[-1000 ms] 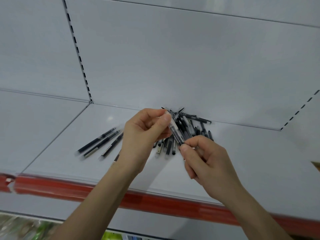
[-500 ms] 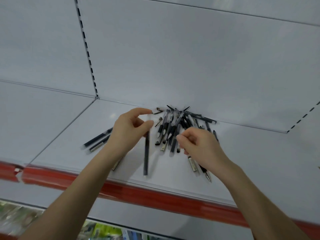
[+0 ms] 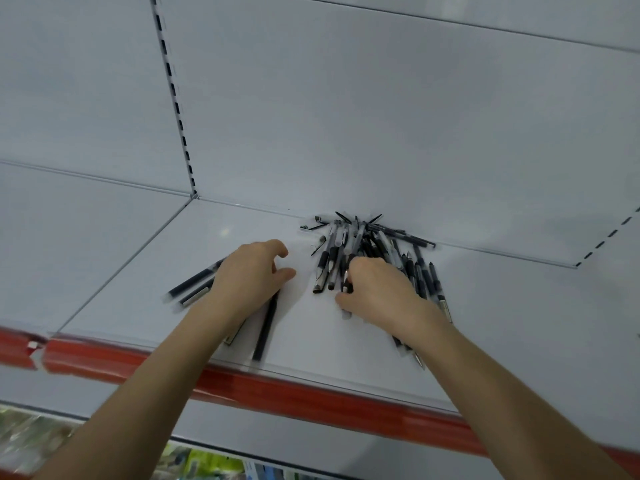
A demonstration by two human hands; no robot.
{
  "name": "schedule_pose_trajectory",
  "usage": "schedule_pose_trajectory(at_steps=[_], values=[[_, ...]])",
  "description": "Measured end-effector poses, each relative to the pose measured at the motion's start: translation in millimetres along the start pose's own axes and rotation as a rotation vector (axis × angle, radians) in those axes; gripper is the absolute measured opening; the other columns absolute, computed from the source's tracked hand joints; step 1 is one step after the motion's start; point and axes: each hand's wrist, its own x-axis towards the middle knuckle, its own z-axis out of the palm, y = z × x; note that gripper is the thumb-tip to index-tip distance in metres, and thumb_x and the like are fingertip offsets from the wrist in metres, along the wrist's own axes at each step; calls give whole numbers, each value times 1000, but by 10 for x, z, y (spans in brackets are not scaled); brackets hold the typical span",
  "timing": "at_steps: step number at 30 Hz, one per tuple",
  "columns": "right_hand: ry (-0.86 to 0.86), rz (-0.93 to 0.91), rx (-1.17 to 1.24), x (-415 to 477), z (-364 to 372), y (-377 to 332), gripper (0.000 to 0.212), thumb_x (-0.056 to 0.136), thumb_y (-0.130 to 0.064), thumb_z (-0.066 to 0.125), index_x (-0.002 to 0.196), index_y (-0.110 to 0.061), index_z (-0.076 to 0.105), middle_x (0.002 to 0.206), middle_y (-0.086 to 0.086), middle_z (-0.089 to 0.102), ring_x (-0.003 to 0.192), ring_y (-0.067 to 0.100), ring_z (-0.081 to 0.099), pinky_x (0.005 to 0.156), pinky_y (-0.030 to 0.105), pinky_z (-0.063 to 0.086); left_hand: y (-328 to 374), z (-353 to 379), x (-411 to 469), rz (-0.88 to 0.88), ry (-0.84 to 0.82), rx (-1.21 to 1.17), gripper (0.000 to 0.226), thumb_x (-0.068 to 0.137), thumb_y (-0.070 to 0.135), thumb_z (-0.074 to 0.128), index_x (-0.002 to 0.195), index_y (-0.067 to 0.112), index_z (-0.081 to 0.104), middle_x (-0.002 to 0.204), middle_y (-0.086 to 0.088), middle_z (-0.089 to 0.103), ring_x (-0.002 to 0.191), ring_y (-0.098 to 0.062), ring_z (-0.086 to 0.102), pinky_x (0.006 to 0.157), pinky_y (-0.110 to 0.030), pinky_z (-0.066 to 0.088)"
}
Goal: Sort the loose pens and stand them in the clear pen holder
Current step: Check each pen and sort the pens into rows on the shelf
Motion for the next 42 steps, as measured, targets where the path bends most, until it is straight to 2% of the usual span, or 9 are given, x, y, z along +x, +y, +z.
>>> schedule_pose_trajectory(at_steps=[4,9,13,16,21,23,29,34,42], values=[[-44,10,-84,-72,-20,34,35,77,1,51,55,-11,26,54,2,31,47,16,29,43,25,20,27,24,223,32,13,64,26,89,21,56,112,10,61,106,-10,61,99,-26,55,82,-30,40],[-19,40,13,-148,5,90,38,82,-6,52,51,-12,31,52,3,40,48,20,40,46,25,30,96,131,587,119,-33,211,29,91,15,52,119,8,57,121,-14,53,114,-31,49,92,-33,38],[55,49,99,-173,78,107,41,86,-14,52,51,-13,32,58,5,48,55,22,45,53,26,40,148,184,705,112,-117,265,12,86,7,50,92,6,61,95,-14,56,102,-32,55,74,-29,38],[50,134,296,-233,47,231,38,83,-13,54,48,-9,39,50,5,45,43,17,38,48,25,32,131,170,705,110,-124,210,24,88,8,51,109,6,61,112,-14,60,106,-30,53,84,-31,41],[135,199,621,-494,-118,383,16,86,-24,57,74,-14,60,57,-5,60,42,2,52,45,15,42,154,12,462,119,27,-329,26,88,10,57,113,17,63,87,-5,65,83,-17,60,74,-20,41],[178,194,757,-586,-177,368,13,86,-21,58,75,-16,61,56,-5,63,45,4,54,47,19,44,211,-72,295,106,-15,-634,20,87,10,60,102,22,66,74,2,64,68,-7,59,68,-15,46],[315,86,1052,-767,-262,199,13,88,-2,53,81,-11,59,47,1,58,35,8,43,37,18,37,369,-217,-4,-102,-145,-1299,16,89,6,54,93,17,64,66,0,68,65,-8,67,65,-18,55],[414,-22,1087,-852,-249,98,31,87,4,49,78,-23,63,49,9,46,36,5,39,39,14,35,422,-281,-114,-118,-221,-1484,20,91,6,47,96,16,64,70,-1,70,63,-10,67,64,-19,56],[452,-63,1118,-895,-201,60,25,83,-3,59,75,-26,66,41,3,42,35,5,40,38,11,32,474,-289,-152,-110,-177,-1528,16,90,8,49,95,13,63,68,-1,69,63,-10,68,61,-19,56]])
